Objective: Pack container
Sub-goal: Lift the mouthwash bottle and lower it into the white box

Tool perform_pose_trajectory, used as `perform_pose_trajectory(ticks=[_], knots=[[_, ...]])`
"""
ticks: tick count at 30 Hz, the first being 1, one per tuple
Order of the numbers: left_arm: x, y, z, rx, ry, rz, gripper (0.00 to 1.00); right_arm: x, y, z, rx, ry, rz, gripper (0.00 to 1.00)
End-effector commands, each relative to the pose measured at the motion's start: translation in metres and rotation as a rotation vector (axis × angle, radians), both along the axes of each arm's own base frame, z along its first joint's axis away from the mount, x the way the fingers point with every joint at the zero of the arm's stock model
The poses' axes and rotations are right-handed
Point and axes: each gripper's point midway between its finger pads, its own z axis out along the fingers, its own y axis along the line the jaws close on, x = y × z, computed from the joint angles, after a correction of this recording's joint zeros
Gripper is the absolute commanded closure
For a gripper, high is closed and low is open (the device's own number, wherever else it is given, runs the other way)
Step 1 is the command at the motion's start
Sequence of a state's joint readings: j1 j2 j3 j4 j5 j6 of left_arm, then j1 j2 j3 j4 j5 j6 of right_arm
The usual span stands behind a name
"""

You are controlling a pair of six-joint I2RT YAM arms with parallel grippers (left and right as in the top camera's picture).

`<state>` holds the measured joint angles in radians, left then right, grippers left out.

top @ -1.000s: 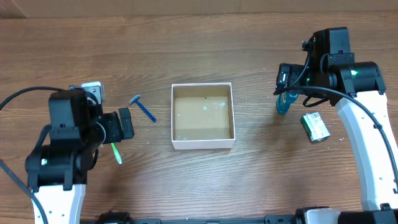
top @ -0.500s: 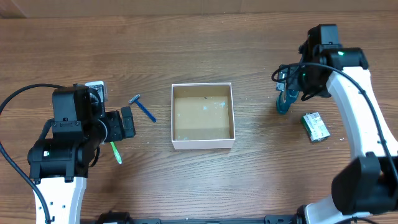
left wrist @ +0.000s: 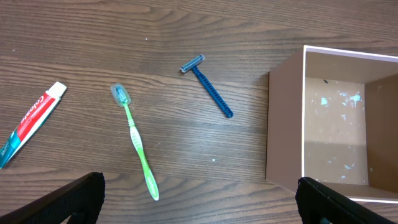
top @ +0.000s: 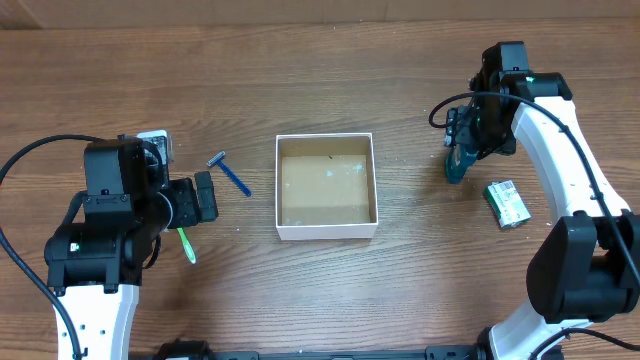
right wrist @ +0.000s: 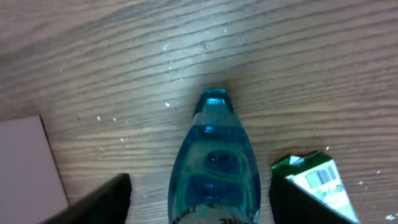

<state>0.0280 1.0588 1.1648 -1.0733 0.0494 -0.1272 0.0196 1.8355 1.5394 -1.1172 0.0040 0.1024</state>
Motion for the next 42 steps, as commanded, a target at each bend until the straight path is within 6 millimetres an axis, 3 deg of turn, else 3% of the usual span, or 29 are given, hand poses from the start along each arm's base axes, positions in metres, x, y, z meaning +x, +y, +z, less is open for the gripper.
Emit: perform_pose_trajectory(ticks=[1, 7, 10, 14, 19, 23, 26, 31, 34, 37, 40, 42], knots=[[0.004, -0.002, 0.009, 0.003, -0.027, -0.023, 0.0, 0.006, -0.001, 0.012, -0.002, -0.033, 0.003, 0.41], [0.004, -0.002, 0.009, 0.003, -0.027, -0.023, 0.0, 0.006, -0.001, 0.012, -0.002, -0.033, 0.003, 0.44], [0.004, -0.002, 0.009, 0.003, -0.027, -0.023, 0.0, 0.005, -0.001, 0.011, -0.002, -0.032, 0.003, 0.53], [0.004, -0.002, 0.009, 0.003, -0.027, -0.023, 0.0, 0.005, -0.001, 0.011, -0.002, -0.029, 0.003, 0.57], [0.004, -0.002, 0.009, 0.003, -0.027, -0.023, 0.0, 0.005, -0.001, 0.011, -0.003, -0.03, 0.002, 0.72], [0.004, -0.002, 0.009, 0.003, -0.027, -0.023, 0.0, 0.006, -0.001, 0.012, -0.002, -0.033, 0.002, 0.78], [0.004, -0.002, 0.009, 0.004, -0.027, -0.023, 0.0, 0.007, -0.001, 0.018, -0.001, -0.051, -0.001, 0.96], [0.004, 0.0, 0.009, 0.012, -0.026, -0.017, 0.0, 0.012, 0.008, 0.075, 0.004, -0.161, 0.017, 0.96], [0.004, 0.0, 0.009, 0.012, -0.026, -0.017, 0.0, 0.0, 0.029, 0.134, 0.013, -0.247, 0.071, 0.96], [0.004, 0.0, 0.009, 0.012, -0.026, -0.017, 0.0, -0.024, 0.068, 0.184, 0.05, -0.296, 0.133, 0.96], [0.004, 0.0, 0.009, 0.012, -0.026, -0.017, 0.0, -0.046, 0.116, 0.21, 0.097, -0.324, 0.219, 0.96], [0.003, -0.001, 0.009, 0.011, -0.026, -0.017, 0.0, -0.055, 0.146, 0.217, 0.139, -0.341, 0.247, 0.96]])
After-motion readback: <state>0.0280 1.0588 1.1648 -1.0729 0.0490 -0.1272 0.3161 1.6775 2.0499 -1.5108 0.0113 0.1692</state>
